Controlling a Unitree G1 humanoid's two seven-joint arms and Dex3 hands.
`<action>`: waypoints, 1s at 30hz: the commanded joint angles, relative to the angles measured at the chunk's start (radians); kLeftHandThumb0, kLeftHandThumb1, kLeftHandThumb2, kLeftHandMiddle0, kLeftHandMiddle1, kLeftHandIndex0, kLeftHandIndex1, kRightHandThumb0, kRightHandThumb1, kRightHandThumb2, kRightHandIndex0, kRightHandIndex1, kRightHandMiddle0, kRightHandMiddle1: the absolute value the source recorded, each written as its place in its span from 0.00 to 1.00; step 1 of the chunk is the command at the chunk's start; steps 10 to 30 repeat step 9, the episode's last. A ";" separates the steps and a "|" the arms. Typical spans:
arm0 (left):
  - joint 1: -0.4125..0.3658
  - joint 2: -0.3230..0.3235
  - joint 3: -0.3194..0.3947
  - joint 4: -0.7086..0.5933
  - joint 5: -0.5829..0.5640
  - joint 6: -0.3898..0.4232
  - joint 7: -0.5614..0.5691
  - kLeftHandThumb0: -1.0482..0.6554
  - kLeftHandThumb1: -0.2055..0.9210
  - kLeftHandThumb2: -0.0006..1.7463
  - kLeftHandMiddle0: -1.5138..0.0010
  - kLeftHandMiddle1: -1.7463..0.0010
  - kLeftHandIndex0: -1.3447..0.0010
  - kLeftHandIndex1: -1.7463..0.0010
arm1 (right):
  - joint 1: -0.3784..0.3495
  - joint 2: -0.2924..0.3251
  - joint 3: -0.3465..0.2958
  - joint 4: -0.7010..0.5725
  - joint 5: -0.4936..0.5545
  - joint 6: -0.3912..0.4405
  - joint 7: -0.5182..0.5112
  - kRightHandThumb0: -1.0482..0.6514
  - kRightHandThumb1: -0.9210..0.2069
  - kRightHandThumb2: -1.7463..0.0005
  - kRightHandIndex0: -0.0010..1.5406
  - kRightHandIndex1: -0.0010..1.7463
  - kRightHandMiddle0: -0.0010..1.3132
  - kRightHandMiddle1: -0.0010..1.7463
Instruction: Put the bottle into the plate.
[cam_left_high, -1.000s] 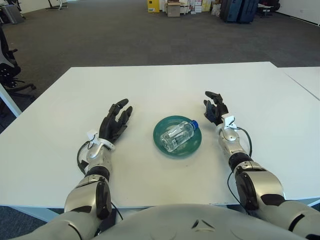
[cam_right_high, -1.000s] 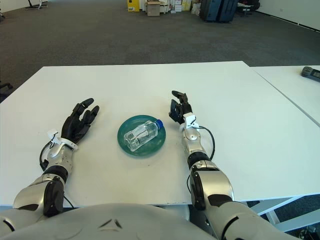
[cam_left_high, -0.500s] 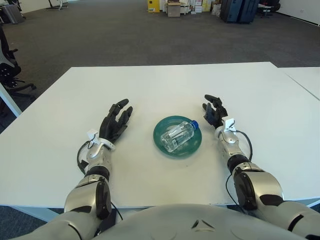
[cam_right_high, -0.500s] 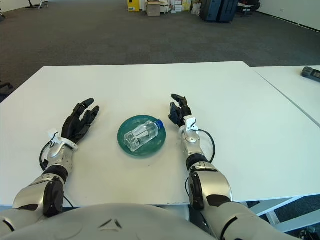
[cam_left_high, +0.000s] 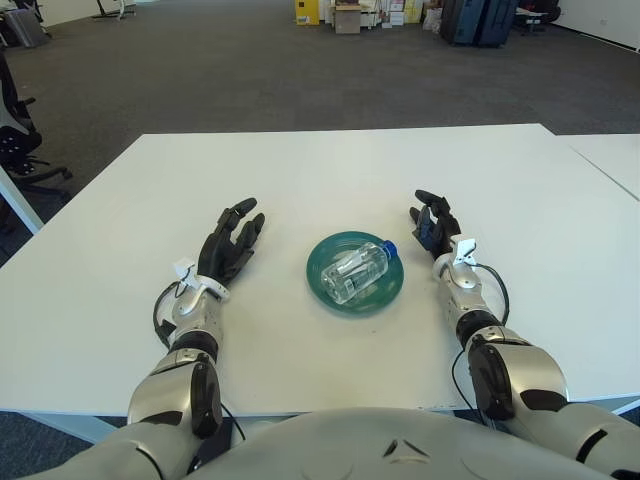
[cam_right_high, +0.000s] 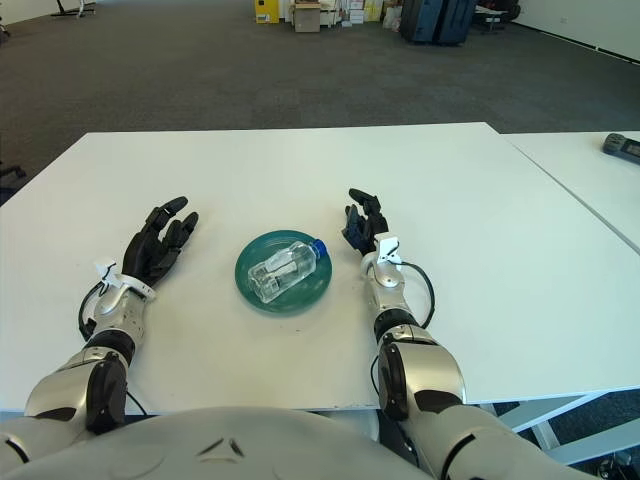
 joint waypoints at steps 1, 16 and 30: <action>0.019 0.001 0.000 0.029 0.003 0.022 0.012 0.28 1.00 0.31 0.63 1.00 0.96 0.49 | 0.008 -0.003 -0.015 0.010 0.020 -0.005 0.003 0.19 0.00 0.46 0.26 0.01 0.00 0.46; 0.011 0.007 -0.009 0.033 0.015 0.036 0.041 0.30 1.00 0.32 0.64 1.00 0.96 0.49 | 0.025 0.009 -0.033 0.012 0.021 -0.026 -0.013 0.19 0.00 0.46 0.28 0.01 0.02 0.47; 0.011 0.007 -0.009 0.033 0.015 0.036 0.041 0.30 1.00 0.32 0.64 1.00 0.96 0.49 | 0.025 0.009 -0.033 0.012 0.021 -0.026 -0.013 0.19 0.00 0.46 0.28 0.01 0.02 0.47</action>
